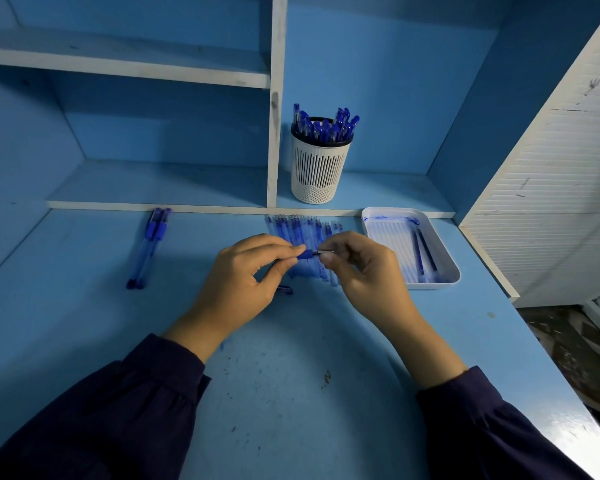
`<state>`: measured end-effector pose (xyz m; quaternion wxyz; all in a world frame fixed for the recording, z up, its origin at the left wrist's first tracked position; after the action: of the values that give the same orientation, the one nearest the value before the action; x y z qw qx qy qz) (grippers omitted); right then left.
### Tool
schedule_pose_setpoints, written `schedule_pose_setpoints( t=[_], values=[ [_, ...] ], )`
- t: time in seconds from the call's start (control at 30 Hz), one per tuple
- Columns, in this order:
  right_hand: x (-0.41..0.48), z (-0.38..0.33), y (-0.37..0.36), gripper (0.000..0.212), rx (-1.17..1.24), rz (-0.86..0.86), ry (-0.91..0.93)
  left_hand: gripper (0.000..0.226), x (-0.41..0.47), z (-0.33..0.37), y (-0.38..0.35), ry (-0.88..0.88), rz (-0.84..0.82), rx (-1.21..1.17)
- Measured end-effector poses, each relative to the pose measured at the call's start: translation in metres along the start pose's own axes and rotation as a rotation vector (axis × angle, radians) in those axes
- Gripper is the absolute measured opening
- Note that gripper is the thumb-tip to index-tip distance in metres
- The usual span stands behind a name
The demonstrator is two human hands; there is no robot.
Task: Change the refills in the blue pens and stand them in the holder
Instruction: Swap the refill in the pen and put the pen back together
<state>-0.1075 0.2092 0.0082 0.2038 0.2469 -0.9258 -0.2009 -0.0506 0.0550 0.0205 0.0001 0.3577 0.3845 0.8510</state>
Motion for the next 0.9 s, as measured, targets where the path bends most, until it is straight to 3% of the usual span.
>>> schedule_pose_setpoints(
  t=[0.1,0.2,0.33,0.6,0.9],
  values=[
    [0.000,0.001,-0.001,0.011,-0.006,0.029,-0.007,0.015,0.000,0.001,0.000,-0.003,0.000,-0.006],
    [-0.001,0.004,-0.003,0.004,0.157,0.051,-0.064,0.014,0.000,-0.003,0.001,0.021,-0.011,-0.018],
    [-0.002,0.012,-0.019,0.010,0.334,-0.025,-0.175,0.017,-0.003,-0.009,0.009,0.077,0.002,-0.013],
    [-0.006,-0.001,-0.044,0.021,-0.221,-0.219,-0.049,0.016,-0.014,-0.025,0.025,0.161,0.035,0.009],
    [-0.003,-0.009,-0.058,0.019,-0.334,-0.251,0.065,0.018,-0.024,-0.032,0.031,0.206,0.014,0.010]
  ],
)
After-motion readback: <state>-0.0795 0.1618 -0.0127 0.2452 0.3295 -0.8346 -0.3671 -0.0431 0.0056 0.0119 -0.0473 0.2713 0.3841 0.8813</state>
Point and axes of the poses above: each hand's wrist, its own x-axis towards the middle knuckle, its own y-axis out of the back of the hand, z = x × y, the point moved 9 cm from there along x, towards the middle knuckle, and after that the axes turned 14 degrees about -z, right-handed, at the moved point
